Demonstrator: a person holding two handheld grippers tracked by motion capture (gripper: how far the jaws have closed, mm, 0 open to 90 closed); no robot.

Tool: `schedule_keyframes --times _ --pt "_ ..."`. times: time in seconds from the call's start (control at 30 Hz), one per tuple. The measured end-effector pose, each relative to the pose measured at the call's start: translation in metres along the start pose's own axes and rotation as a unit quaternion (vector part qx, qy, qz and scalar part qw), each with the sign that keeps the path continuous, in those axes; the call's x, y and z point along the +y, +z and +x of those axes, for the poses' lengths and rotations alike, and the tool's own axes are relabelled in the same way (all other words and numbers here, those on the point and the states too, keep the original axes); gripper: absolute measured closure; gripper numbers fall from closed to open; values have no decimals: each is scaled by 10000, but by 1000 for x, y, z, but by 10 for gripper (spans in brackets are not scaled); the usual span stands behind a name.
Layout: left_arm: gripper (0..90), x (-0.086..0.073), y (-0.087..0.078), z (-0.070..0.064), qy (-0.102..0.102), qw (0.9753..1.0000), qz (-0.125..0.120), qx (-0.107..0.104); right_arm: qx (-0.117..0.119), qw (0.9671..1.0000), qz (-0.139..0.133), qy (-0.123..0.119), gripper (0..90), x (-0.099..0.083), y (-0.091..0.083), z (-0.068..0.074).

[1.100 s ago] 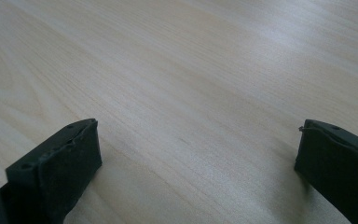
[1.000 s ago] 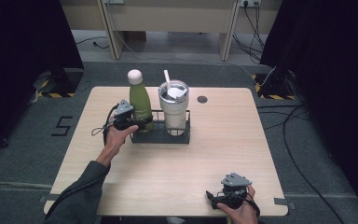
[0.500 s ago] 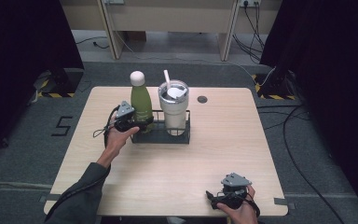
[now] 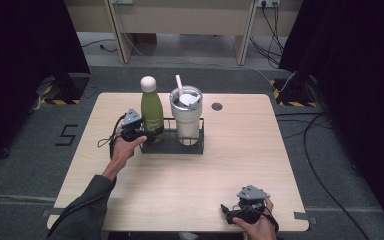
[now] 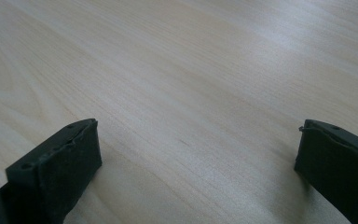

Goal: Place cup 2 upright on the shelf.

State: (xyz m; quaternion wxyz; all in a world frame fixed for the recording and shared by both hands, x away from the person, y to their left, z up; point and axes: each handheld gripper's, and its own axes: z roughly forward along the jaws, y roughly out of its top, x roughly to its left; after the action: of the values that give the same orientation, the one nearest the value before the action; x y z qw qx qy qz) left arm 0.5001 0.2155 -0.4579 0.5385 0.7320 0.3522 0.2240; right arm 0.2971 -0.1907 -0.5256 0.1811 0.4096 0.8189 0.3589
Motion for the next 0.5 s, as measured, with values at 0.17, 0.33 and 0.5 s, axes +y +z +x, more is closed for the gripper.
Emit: schedule_keyframes --times 0.17,0.33,0.5 --pt "144 2 -2 0 -3 10000 -51 5 1 10000 1 0 3 0 0 0" --pt "144 2 -4 1 -93 9999 -65 -48 2 10000 0 1 3 0 0 0" --pt "144 2 -5 1 -105 9999 -74 -65 1 10000 0 0 4 0 0 0"
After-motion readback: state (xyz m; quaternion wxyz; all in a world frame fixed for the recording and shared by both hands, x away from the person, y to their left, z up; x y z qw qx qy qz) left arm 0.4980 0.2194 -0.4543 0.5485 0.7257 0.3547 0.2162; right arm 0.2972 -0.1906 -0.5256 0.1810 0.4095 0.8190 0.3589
